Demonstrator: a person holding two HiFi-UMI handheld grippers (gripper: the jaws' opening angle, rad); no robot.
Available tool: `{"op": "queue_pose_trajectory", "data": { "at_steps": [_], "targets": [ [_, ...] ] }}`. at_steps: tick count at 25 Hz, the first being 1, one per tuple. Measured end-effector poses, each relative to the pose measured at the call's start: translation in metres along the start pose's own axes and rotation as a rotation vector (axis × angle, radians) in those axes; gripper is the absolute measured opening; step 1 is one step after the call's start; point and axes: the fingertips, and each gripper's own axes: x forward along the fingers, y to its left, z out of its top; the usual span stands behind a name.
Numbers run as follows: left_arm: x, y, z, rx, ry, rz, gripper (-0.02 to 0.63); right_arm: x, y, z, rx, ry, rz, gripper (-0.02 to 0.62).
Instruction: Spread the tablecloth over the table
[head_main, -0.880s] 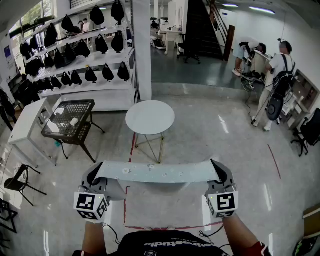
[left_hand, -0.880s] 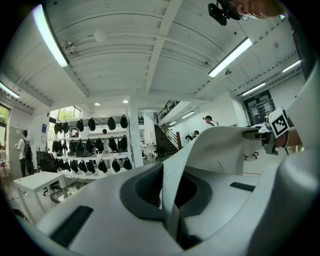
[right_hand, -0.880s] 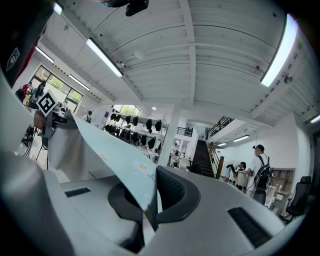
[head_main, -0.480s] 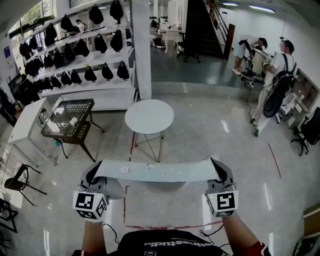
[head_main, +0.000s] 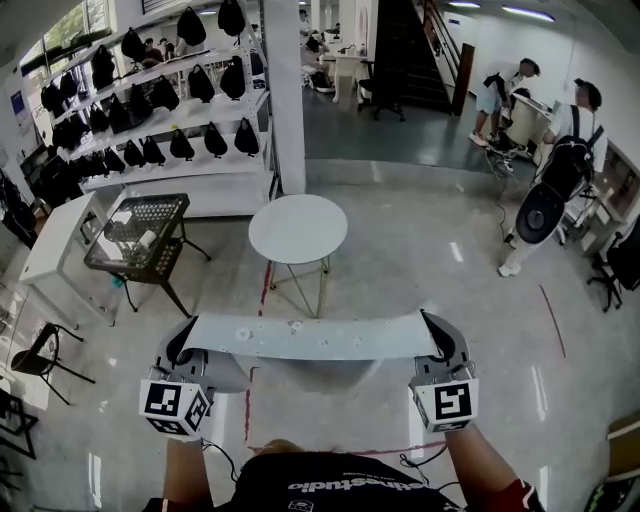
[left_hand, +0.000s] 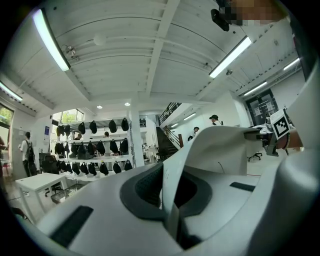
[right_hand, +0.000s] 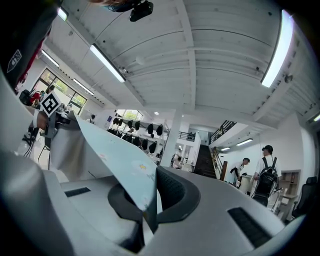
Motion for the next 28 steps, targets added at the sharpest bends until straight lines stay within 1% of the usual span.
{"op": "queue_pose_trajectory", "data": {
  "at_steps": [4, 7, 13, 16, 21, 25, 28],
  "targets": [
    [0.001, -0.005, 0.0, 0.007, -0.004, 0.023, 0.017, 0.006, -0.006, -0.004, -0.005, -0.019, 0.026, 0.025],
    [0.005, -0.004, -0.004, 0.008, 0.007, 0.034, 0.017, 0.015, -0.007, -0.011, 0.002, -0.016, 0.041, 0.025],
    [0.043, 0.006, -0.014, 0.009, 0.017, 0.041, 0.017, 0.059, -0.018, -0.027, 0.012, 0.004, 0.057, 0.025],
    [0.075, 0.021, -0.021, -0.002, 0.019, 0.037, 0.017, 0.095, -0.022, -0.032, 0.007, 0.012, 0.064, 0.023],
    [0.143, 0.062, -0.032, -0.011, 0.012, 0.017, 0.017, 0.17, -0.027, -0.04, -0.018, 0.035, 0.059, 0.025],
    [0.206, 0.1, -0.036, -0.017, 0.005, -0.001, 0.017, 0.238, -0.031, -0.039, -0.027, 0.049, 0.032, 0.023],
    [0.25, 0.13, -0.035, -0.002, 0.002, -0.02, 0.017, 0.284, -0.034, -0.037, -0.024, 0.062, 0.009, 0.024]
  ]
}}
